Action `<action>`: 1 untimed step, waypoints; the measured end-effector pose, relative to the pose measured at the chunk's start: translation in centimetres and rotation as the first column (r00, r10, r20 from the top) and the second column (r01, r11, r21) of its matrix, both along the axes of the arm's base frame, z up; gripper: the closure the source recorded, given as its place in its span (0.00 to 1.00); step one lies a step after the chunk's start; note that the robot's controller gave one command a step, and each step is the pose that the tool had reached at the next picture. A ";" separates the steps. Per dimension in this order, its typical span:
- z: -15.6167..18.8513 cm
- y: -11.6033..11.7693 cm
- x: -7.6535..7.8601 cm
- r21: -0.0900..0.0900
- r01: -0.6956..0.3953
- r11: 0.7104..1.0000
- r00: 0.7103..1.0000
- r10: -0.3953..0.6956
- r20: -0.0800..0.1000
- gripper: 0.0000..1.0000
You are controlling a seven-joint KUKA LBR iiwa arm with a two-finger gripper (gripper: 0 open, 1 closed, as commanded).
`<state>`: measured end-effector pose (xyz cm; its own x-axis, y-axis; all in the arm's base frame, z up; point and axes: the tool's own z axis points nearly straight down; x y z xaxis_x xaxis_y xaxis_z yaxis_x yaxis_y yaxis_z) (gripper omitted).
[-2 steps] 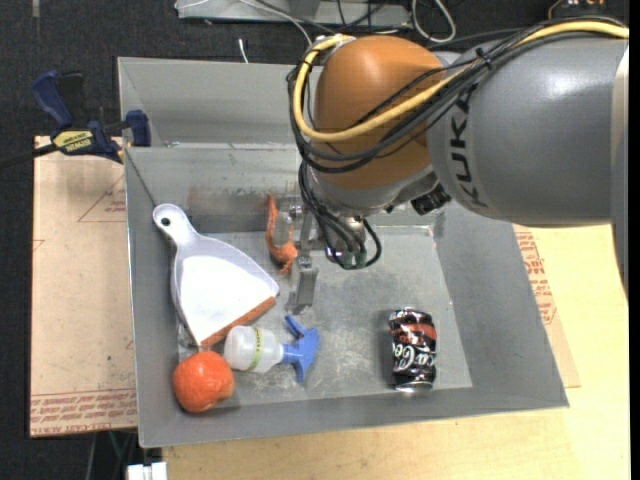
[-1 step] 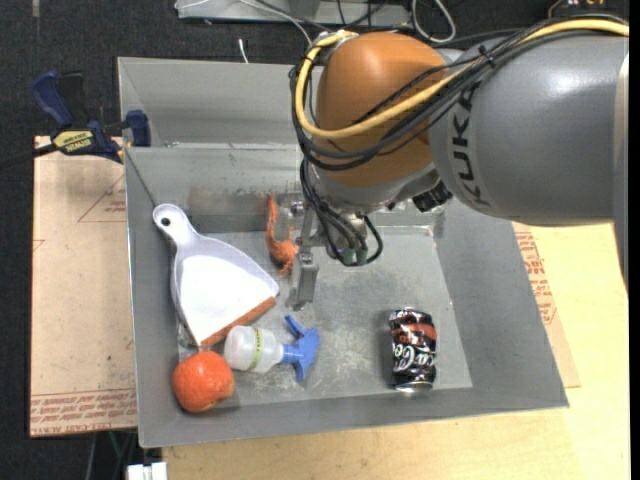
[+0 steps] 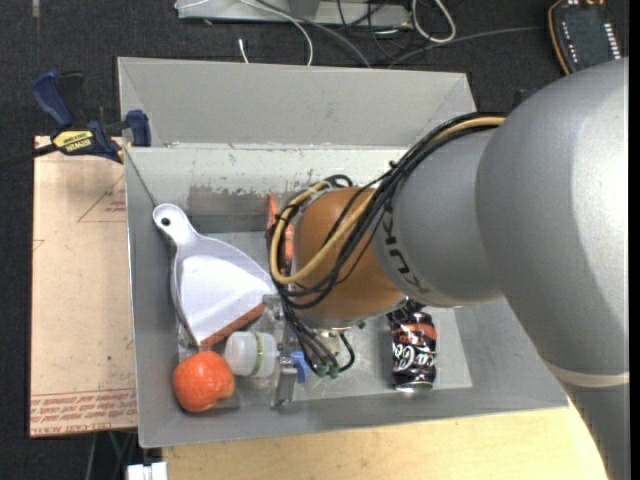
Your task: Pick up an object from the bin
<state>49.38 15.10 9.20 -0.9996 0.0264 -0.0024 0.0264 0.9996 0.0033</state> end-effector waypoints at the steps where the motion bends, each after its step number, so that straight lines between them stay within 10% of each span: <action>1: -2.1 0.0 -0.5 0.005 0.043 0.999 0.999 -0.043 0.019 0.00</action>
Offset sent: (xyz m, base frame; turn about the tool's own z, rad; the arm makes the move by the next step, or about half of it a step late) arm -0.0074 0.0002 -0.0238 0.0142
